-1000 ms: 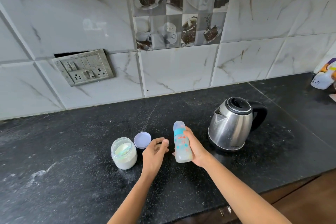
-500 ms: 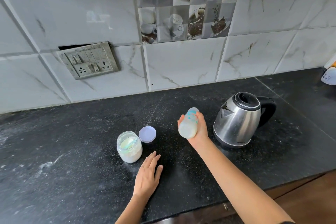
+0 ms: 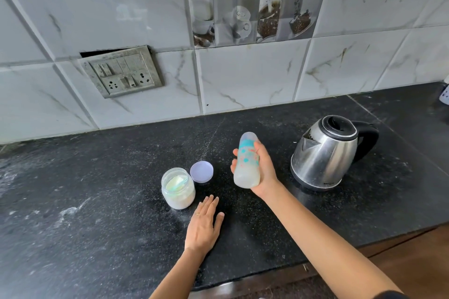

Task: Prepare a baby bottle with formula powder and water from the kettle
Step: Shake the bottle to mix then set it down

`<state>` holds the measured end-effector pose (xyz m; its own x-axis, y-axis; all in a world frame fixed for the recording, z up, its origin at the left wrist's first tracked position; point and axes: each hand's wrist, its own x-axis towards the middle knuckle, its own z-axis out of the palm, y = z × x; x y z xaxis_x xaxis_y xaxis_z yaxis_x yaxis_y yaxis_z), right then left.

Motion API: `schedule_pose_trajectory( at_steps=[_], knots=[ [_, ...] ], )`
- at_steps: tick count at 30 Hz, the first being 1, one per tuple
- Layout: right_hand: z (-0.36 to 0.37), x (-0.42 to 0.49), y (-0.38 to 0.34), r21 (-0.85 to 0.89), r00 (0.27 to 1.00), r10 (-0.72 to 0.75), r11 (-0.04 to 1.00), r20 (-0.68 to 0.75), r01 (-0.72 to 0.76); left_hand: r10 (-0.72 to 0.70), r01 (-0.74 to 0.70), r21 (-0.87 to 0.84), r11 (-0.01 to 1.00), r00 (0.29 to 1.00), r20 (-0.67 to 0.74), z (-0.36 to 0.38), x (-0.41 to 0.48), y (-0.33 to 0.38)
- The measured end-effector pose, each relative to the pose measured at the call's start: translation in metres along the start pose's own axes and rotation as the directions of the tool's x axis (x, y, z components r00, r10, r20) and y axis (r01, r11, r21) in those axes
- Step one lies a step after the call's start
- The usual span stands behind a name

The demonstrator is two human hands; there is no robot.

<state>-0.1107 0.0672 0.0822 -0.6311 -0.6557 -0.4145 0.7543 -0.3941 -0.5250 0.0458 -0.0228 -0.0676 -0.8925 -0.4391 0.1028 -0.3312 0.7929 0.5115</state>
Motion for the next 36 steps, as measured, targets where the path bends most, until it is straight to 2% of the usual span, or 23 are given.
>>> schedule_pose_trajectory(
  at_steps=[3, 4, 6, 9, 13, 15, 18, 19, 22, 23, 27, 28, 31, 32, 36],
  knots=[
    [0.005, 0.013, -0.012, 0.293, 0.988, -0.04, 0.952, -0.15, 0.083, -0.024, 0.025, 0.032, 0.999, 1.0, -0.019, -0.001, -0.001, 0.005],
    [0.006, 0.016, -0.016, 0.341, 0.981, -0.03, 0.935, -0.19, 0.095, -0.048, 0.05, 0.028, 0.998, 0.998, -0.046, -0.001, 0.001, 0.007],
    [0.0, 0.013, -0.016, 0.316, 0.982, 0.03, 0.948, -0.187, 0.032, -0.087, 0.088, 0.012, 0.996, 0.993, -0.08, -0.001, 0.006, 0.014],
    [-0.004, 0.006, -0.014, 0.2, 0.988, 0.078, 0.978, -0.136, -0.05, -0.071, 0.072, 0.015, 0.997, 0.994, -0.083, 0.002, 0.021, 0.021],
    [0.001, 0.014, -0.021, 0.362, 0.986, 0.026, 0.931, -0.162, 0.035, -0.099, 0.1, 0.012, 0.995, 0.994, -0.05, 0.01, 0.03, 0.028],
    [0.0, 0.009, -0.016, 0.275, 0.992, 0.043, 0.961, -0.118, -0.009, -0.123, 0.124, 0.026, 0.992, 0.991, -0.046, 0.014, 0.03, 0.027],
    [-0.006, 0.002, -0.01, 0.007, 0.995, 0.078, 0.997, -0.064, -0.077, -0.12, 0.122, 0.051, 0.991, 0.992, -0.044, 0.019, 0.029, 0.023],
    [-0.004, 0.003, -0.012, 0.001, 0.996, 0.067, 0.998, -0.056, -0.067, -0.116, 0.119, 0.06, 0.991, 0.992, -0.045, 0.02, 0.029, 0.022],
    [-0.001, 0.016, -0.024, 0.233, 0.992, 0.028, 0.973, -0.12, 0.001, -0.114, 0.117, 0.074, 0.99, 0.993, -0.043, 0.022, 0.031, 0.021],
    [-0.002, 0.016, -0.026, 0.254, 0.992, 0.041, 0.967, -0.117, -0.01, -0.113, 0.116, 0.073, 0.991, 0.992, -0.047, 0.022, 0.031, 0.021],
    [-0.009, 0.006, -0.019, -0.062, 0.995, 0.092, 0.994, -0.024, -0.093, -0.119, 0.122, 0.06, 0.991, 0.992, -0.05, 0.02, 0.031, 0.022],
    [-0.007, 0.008, -0.022, -0.055, 0.996, 0.088, 0.995, -0.021, -0.089, -0.123, 0.125, 0.059, 0.99, 0.991, -0.051, 0.02, 0.031, 0.023],
    [0.0, 0.021, -0.032, 0.258, 0.995, 0.052, 0.966, -0.09, -0.027, -0.137, 0.14, 0.07, 0.988, 0.99, -0.04, 0.02, 0.031, 0.022],
    [0.001, 0.019, -0.034, 0.276, 0.994, 0.067, 0.96, -0.083, -0.041, -0.142, 0.145, 0.071, 0.987, 0.989, -0.035, 0.02, 0.031, 0.022],
    [-0.009, 0.001, -0.024, -0.124, 0.985, 0.165, 0.98, 0.048, -0.158, -0.149, 0.151, 0.073, 0.986, 0.988, -0.031, 0.02, 0.032, 0.022]
  ],
)
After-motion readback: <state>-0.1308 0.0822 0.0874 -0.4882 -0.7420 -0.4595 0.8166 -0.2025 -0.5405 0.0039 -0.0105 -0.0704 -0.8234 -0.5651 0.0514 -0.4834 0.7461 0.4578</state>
